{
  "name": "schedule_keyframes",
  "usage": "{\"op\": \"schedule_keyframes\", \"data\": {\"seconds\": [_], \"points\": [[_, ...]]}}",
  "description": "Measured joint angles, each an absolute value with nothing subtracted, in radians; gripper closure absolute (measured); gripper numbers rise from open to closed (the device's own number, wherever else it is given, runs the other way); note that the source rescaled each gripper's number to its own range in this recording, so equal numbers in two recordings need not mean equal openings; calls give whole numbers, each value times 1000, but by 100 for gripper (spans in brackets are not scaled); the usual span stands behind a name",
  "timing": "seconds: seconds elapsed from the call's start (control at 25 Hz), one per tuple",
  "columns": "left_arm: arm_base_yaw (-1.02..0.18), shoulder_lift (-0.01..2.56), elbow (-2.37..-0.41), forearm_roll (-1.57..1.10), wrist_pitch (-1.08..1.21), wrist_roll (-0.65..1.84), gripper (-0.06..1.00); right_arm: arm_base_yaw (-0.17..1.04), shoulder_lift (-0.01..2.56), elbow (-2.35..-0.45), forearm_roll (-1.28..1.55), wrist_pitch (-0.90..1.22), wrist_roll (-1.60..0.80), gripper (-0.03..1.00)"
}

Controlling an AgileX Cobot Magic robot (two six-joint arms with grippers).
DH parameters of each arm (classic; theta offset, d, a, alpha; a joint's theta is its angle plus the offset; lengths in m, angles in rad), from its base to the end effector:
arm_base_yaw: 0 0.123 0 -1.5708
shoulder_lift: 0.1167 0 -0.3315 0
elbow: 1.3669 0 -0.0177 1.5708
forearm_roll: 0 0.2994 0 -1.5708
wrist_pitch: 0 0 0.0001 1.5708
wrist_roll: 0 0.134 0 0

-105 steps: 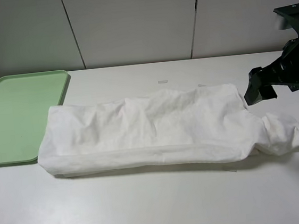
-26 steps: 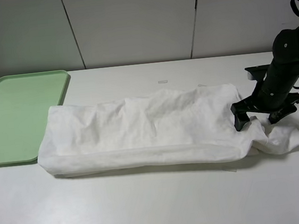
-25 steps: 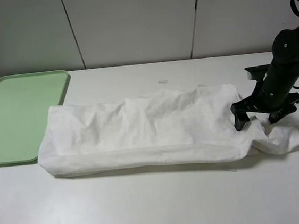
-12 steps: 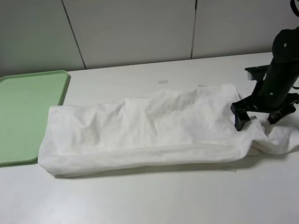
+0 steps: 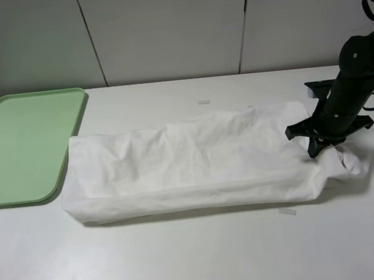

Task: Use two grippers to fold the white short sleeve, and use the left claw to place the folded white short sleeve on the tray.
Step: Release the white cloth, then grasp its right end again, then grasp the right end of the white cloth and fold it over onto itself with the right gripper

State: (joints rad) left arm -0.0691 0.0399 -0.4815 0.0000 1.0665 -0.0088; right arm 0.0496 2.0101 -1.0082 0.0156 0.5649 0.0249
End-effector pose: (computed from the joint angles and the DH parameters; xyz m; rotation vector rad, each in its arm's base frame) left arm 0.0371 -0.0026 0.2723 0.0636 2.1079 -0.0466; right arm 0.3832 0.0201 0.0447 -0.0182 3.0507 0.0188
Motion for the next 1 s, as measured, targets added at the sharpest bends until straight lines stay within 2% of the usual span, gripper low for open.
{"op": "schedule_keyframes", "data": {"seconds": [0.44, 0.72, 1.0], "points": [[-69, 40, -481, 0, 1066, -9, -2, 43, 1932, -997, -61, 572, 25, 90], [-69, 40, -481, 0, 1066, -9, -2, -27, 1732, -996, -160, 672, 51, 90], [-69, 40, -481, 0, 1066, -9, -2, -70, 1669, -1043, -242, 791, 52, 90]]}}
